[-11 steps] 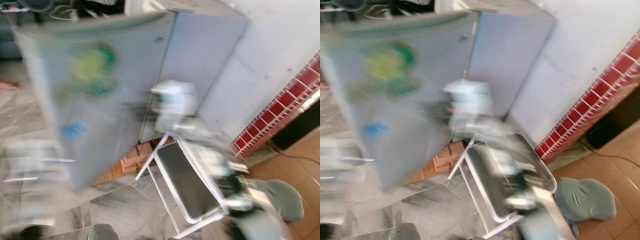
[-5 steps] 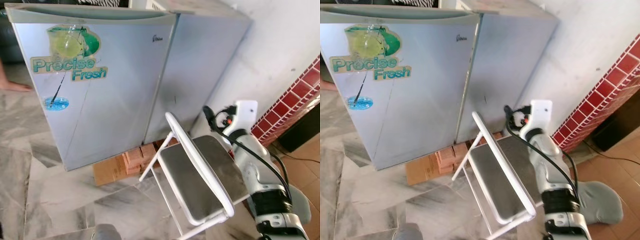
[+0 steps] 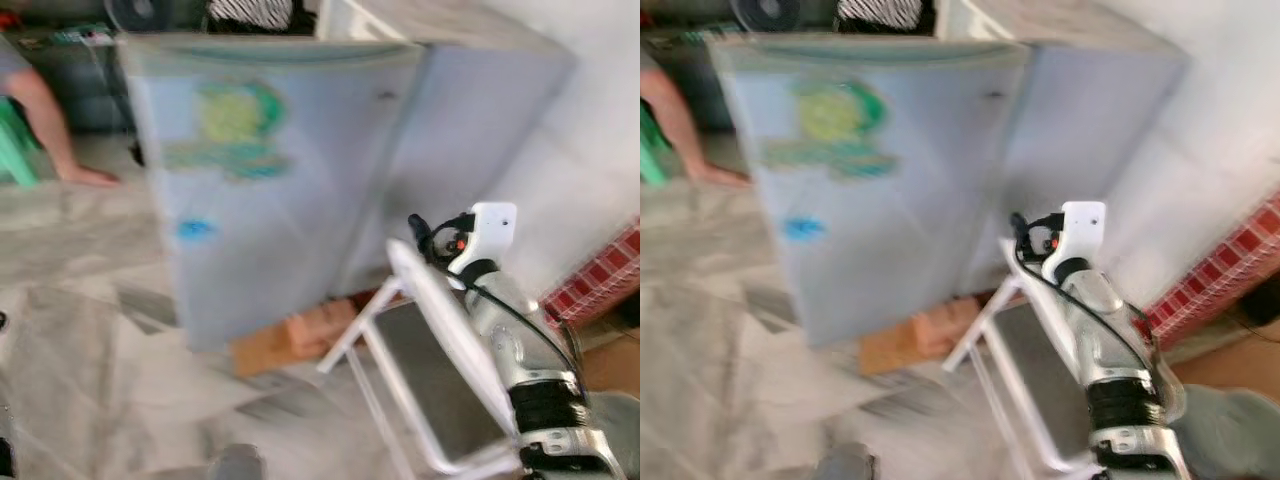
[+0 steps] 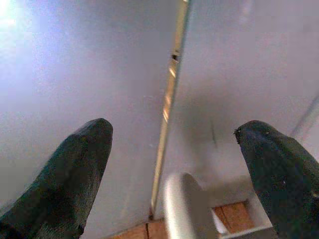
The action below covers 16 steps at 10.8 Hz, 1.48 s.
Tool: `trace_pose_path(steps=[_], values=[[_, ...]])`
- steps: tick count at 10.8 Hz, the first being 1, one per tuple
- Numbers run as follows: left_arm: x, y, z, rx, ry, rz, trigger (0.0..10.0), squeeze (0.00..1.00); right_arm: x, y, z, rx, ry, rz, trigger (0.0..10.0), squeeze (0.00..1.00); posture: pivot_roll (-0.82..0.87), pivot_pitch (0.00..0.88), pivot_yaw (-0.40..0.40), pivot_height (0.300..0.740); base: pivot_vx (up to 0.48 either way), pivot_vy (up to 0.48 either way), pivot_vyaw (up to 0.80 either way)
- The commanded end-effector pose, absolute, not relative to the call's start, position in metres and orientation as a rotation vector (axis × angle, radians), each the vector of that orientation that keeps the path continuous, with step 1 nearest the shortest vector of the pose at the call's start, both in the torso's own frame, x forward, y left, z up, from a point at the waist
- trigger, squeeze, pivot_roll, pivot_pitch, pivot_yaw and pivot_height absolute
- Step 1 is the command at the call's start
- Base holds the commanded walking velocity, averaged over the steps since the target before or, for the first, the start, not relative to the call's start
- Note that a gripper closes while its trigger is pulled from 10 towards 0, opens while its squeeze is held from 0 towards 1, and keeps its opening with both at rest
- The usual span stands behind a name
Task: Restocking fridge
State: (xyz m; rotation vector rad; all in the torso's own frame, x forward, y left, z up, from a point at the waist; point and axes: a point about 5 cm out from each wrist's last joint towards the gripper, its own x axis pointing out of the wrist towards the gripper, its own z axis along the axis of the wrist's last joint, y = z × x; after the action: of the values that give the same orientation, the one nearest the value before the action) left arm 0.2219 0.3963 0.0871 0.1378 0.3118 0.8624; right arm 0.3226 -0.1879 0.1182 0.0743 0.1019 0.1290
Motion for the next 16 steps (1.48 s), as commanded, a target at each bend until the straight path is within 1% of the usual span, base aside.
trace_pose_path(steps=[1,5,6,7,8,9,10,11,12,13,14,15,16], values=[[0.224,0.396,0.088,0.147,0.313,0.86,10.0,0.0,0.323,-0.193,0.12,0.068,0.096,0.115,10.0,0.0,0.19,0.0,-0.124,0.74,0.0,0.48,0.0],[0.224,0.396,0.088,0.147,0.313,0.86,10.0,0.0,0.323,-0.193,0.12,0.068,0.096,0.115,10.0,0.0,0.19,0.0,-0.124,0.74,0.0,0.48,0.0],[0.225,0.399,0.086,0.139,0.3,0.866,10.0,0.0,0.322,-0.194,0.118,0.074,0.094,0.107,10.0,0.0,0.19,0.0,-0.123,0.74,0.0,0.48,-0.8],[0.229,0.38,0.065,0.071,0.305,0.754,10.0,0.0,0.305,-0.181,0.112,0.119,0.108,0.214,10.0,0.0,0.15,0.016,-0.124,0.74,0.266,0.0,0.0],[0.231,0.372,0.06,0.053,0.305,0.72,10.0,0.0,0.307,-0.174,0.112,0.119,0.111,0.237,10.0,0.0,0.15,0.015,-0.121,0.74,0.0,0.0,0.0],[0.23,0.366,0.055,0.038,0.321,0.722,10.0,0.0,0.312,-0.168,0.113,0.118,0.116,0.243,10.0,0.0,0.16,0.012,-0.118,0.74,0.0,0.0,0.0],[0.231,0.347,0.042,0.014,0.355,0.672,10.0,0.0,0.32,-0.155,0.113,0.109,0.131,0.268,10.0,0.0,0.16,0.01,-0.115,0.74,0.0,0.0,0.0],[0.234,0.319,0.028,-0.005,0.369,0.578,10.0,0.0,0.326,-0.133,0.111,0.106,0.18,0.351,10.0,0.0,0.17,0.009,-0.112,0.74,0.0,0.0,0.0],[0.238,0.287,0.016,-0.044,0.383,0.493,10.0,0.0,0.335,-0.102,0.111,0.108,0.205,0.411,10.0,0.0,0.17,0.007,-0.111,0.74,0.0,0.0,0.0],[0.242,0.265,0.013,-0.056,0.379,0.428,10.0,0.0,0.341,-0.07,0.113,0.115,0.269,0.457,10.0,0.0,0.19,0.004,-0.117,0.74,0.0,0.0,0.0],[0.246,0.247,0.014,-0.036,0.383,0.355,10.0,0.0,0.288,0.004,0.161,0.444,0.29,1.185,10.0,0.0,0.2,0.003,-0.124,0.74,0.0,0.0,0.0],[0.249,0.243,0.018,-0.046,0.361,0.349,10.0,0.0,0.266,-0.003,0.172,0.366,0.246,1.37,10.0,0.0,0.2,0.0,-0.135,0.74,0.0,0.0,0.0],[0.25,0.243,0.021,-0.06,0.344,0.337,10.0,0.0,0.275,-0.019,0.152,0.271,0.283,1.255,10.0,0.0,0.2,0.0,-0.132,0.74,0.0,0.0,0.0]])
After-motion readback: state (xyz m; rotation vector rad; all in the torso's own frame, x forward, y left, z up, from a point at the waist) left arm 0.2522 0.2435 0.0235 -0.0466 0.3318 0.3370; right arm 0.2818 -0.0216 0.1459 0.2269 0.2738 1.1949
